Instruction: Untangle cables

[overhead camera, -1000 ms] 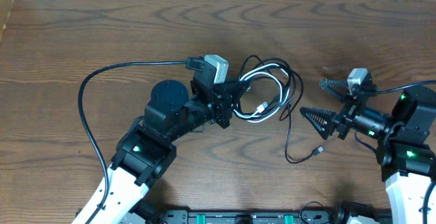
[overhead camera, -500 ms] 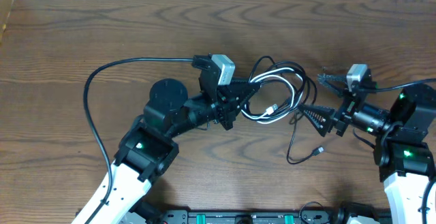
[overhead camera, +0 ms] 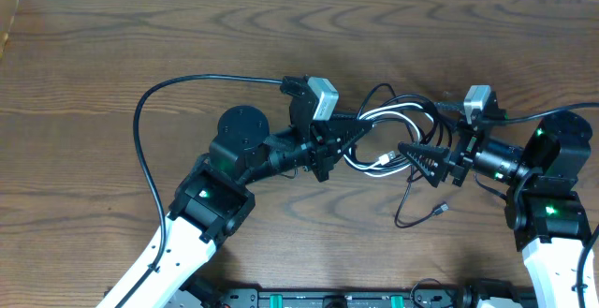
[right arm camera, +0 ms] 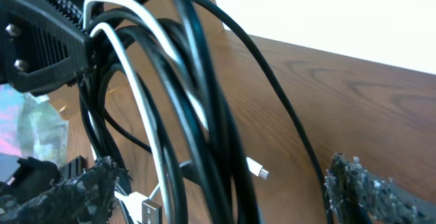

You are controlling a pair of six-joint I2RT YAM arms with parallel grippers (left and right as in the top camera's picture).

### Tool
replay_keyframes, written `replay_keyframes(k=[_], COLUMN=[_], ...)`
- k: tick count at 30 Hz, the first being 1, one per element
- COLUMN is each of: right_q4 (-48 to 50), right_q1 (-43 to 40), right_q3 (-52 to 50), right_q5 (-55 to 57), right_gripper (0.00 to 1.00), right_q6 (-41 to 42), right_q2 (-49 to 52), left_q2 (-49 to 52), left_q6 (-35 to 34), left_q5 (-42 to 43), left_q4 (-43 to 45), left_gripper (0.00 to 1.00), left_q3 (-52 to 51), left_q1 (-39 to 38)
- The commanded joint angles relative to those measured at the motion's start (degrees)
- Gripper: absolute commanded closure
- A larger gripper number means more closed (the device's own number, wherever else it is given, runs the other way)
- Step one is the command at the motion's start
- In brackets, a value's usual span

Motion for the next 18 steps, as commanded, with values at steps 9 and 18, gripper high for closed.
replay_keyframes(k=[9,18], right_q4=[-0.11,-0.09], right_q1=[0.39,0.39], right_q3=[0.9,0.9], right_q5=[0.48,0.46], right_gripper=[0.07,0.06], right_q6=[3.63,3.63], right_q2=[0.22,0.22], left_q2=[-0.17,-0.17], left_q6=[-0.28,-0.28], left_q5=[1.2,1.2], left_q4=[1.49,1.44], left_gripper=[0.93,0.93], left_q3=[-0.11,-0.11], left_q1=[-0.07,-0.07])
